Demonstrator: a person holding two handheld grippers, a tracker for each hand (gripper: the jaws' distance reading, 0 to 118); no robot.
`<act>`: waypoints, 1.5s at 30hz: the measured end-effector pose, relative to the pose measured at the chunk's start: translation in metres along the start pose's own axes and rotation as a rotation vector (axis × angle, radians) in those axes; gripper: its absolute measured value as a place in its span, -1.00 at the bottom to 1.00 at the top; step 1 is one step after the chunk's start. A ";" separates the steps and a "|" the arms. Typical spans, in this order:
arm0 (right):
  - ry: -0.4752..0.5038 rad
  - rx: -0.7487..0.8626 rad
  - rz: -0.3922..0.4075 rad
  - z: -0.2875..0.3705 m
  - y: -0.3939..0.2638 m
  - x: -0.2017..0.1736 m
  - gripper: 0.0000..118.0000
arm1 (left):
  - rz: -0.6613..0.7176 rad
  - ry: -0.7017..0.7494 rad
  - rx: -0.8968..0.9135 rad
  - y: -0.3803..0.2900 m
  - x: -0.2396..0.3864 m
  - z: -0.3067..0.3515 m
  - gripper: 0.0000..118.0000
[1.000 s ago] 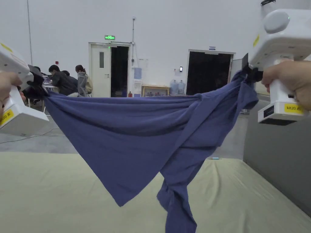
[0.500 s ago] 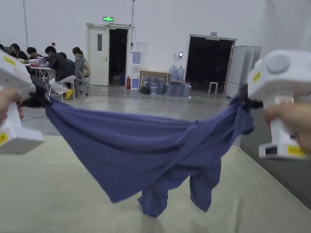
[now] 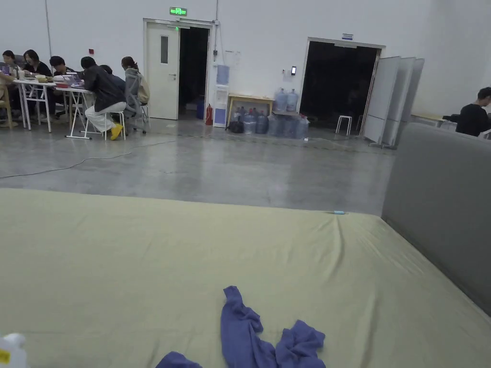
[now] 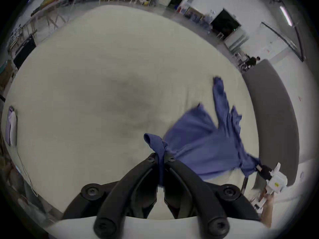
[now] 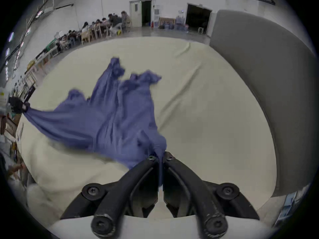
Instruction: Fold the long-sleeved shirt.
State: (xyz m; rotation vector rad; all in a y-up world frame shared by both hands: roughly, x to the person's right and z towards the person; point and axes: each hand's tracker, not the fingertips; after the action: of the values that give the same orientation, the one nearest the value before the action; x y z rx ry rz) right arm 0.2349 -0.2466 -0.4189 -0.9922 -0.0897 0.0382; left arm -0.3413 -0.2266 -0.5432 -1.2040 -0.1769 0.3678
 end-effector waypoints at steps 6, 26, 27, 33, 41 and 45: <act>-0.021 -0.027 0.084 0.022 -0.054 -0.009 -1.00 | -0.038 0.026 -0.046 -0.066 -0.024 0.003 -1.00; -0.183 -0.186 0.008 0.025 -0.066 -0.017 0.56 | 0.206 0.018 0.006 -0.098 -0.064 -0.007 0.82; -0.126 -0.077 -0.035 0.055 -0.059 -0.014 0.56 | 0.172 -0.040 0.068 -0.101 -0.058 0.009 0.99; 0.111 0.016 -0.222 0.129 -0.070 -0.030 0.53 | 0.001 -0.058 0.156 -0.142 -0.014 0.063 0.55; 0.197 -0.018 -0.157 0.105 -0.114 -0.104 -1.00 | -0.149 -0.068 0.161 -0.184 0.053 0.038 -1.00; 0.260 0.003 -0.228 0.082 -0.064 -0.084 -0.86 | -0.170 -0.063 0.216 -0.173 0.077 0.035 -1.00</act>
State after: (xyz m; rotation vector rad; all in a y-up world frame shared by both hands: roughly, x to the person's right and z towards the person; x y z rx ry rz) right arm 0.1428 -0.2190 -0.3253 -0.9714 0.0358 -0.2985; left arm -0.2491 -0.2210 -0.3737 -0.9570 -0.2851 0.2690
